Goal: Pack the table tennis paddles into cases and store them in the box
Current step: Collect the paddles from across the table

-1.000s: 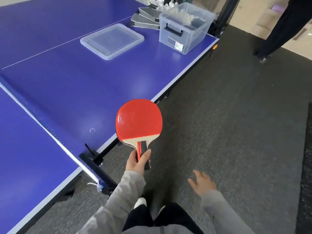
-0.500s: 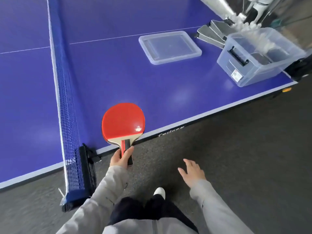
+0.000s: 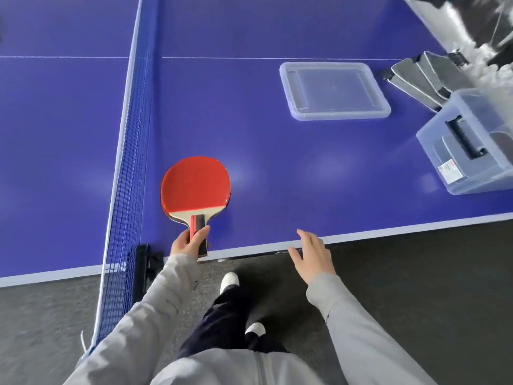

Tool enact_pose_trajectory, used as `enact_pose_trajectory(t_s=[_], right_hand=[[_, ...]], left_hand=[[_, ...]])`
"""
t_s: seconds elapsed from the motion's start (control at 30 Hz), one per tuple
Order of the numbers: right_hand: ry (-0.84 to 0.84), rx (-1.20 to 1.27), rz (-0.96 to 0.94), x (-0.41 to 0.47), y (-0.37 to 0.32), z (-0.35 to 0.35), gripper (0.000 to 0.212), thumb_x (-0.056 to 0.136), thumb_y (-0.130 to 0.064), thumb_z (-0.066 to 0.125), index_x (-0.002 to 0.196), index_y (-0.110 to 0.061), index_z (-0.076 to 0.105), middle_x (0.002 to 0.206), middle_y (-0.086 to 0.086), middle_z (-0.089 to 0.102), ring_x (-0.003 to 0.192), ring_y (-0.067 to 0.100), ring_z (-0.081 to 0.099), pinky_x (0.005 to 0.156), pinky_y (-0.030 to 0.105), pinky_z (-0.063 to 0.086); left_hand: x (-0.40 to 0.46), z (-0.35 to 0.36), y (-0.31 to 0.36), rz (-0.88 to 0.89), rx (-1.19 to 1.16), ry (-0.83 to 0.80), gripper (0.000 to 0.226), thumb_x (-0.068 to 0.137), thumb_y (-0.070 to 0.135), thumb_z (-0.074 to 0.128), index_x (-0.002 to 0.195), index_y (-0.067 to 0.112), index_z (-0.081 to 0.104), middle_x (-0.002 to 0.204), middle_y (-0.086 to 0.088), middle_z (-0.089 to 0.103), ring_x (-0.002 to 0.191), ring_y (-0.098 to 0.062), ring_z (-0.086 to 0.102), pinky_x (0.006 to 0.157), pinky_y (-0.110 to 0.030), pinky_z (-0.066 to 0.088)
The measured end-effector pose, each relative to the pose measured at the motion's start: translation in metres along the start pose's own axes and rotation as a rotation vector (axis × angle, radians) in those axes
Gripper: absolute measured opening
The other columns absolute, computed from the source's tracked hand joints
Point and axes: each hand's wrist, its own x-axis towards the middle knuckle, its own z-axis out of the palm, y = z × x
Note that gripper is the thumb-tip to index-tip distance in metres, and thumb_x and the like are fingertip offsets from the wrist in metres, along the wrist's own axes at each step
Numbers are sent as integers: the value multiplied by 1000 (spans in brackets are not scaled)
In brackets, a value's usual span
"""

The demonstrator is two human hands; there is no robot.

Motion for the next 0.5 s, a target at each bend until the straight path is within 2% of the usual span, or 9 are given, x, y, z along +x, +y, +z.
enact_pose_trajectory(t_s=[0.13, 0.4, 0.5], right_hand=[[-5, -62, -30, 36, -15, -13, 54, 97, -41, 41, 145, -20, 26, 150, 1, 31, 138, 19, 29, 107, 37, 32], [-44, -112, -34, 95, -48, -18, 56, 97, -42, 40, 146, -20, 24, 155, 2, 21, 143, 18, 19, 109, 38, 28], [-52, -139, -56, 109, -59, -17, 58, 97, -42, 40, 147, -19, 22, 157, 2, 15, 145, 19, 13, 110, 37, 28]], left_hand=[[34, 4, 18, -11, -21, 21, 40, 59, 47, 68, 74, 13, 55, 61, -3, 49, 58, -17, 46, 65, -31, 38], [90, -9, 36, -70, 20, 61, 37, 72, 45, 66, 79, 11, 52, 65, -3, 47, 60, -20, 38, 53, -27, 31], [97, -12, 37, -131, 60, 84, 35, 85, 42, 61, 89, 9, 54, 73, -6, 45, 53, -19, 28, 48, -22, 28]])
